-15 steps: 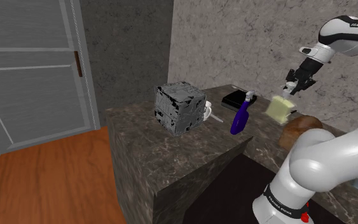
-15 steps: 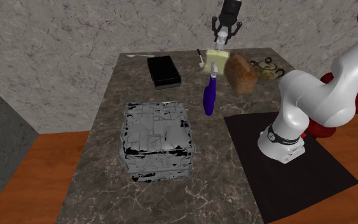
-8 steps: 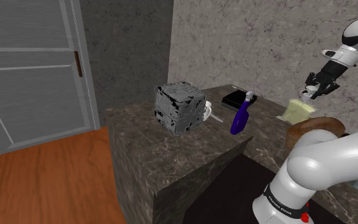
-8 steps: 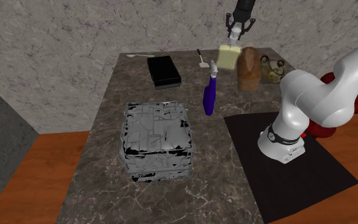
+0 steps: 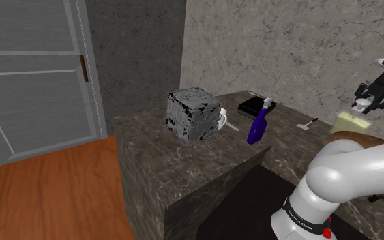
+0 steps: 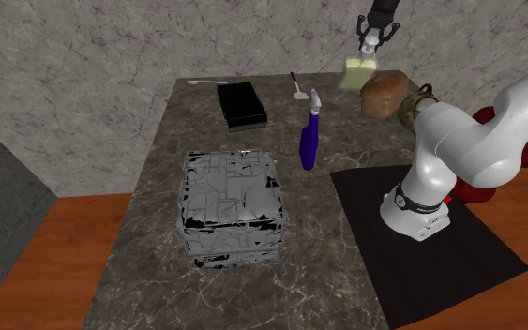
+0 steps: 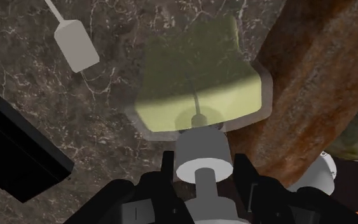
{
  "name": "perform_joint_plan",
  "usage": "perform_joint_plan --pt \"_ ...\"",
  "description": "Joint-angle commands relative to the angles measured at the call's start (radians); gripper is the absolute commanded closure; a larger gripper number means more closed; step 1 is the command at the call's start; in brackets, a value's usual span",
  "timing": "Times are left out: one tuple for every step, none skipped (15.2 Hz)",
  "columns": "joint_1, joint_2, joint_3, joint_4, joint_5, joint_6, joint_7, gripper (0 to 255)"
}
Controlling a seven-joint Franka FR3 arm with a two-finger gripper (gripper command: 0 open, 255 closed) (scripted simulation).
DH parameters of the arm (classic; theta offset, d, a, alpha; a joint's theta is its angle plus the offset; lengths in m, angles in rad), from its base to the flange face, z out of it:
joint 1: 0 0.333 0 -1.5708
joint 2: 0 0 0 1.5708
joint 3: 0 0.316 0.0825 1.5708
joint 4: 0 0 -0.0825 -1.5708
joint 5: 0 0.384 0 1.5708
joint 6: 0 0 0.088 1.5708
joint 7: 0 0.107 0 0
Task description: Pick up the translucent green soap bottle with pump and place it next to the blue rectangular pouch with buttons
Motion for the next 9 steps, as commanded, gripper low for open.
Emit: perform_joint_plan --pt "0.005 -0.002 -0.037 0.046 -0.019 -0.028 -0.047 255" --pt "0.008 -0.003 -0.054 0.068 -0.029 -0.04 -0.069 255" --pt "0.012 -0.005 -0.072 0.092 -0.038 -0.053 -0.091 255" --pt "0.018 -0.006 -0.09 0.117 -0.048 -0.065 -0.114 255" --pt "0.025 -0.007 -0.109 0.144 -0.057 -0.078 -0.137 255" --pt "0.034 -0.008 -0.129 0.172 -0.067 -0.091 -0.159 255" --pt "0.044 -0.01 -0.149 0.201 -0.077 -0.104 -0.182 255" --pt "0.055 -0.011 -0.17 0.232 -0.087 -0.117 -0.205 255" --pt "0.068 -0.012 -0.192 0.264 -0.097 -0.13 -0.228 255"
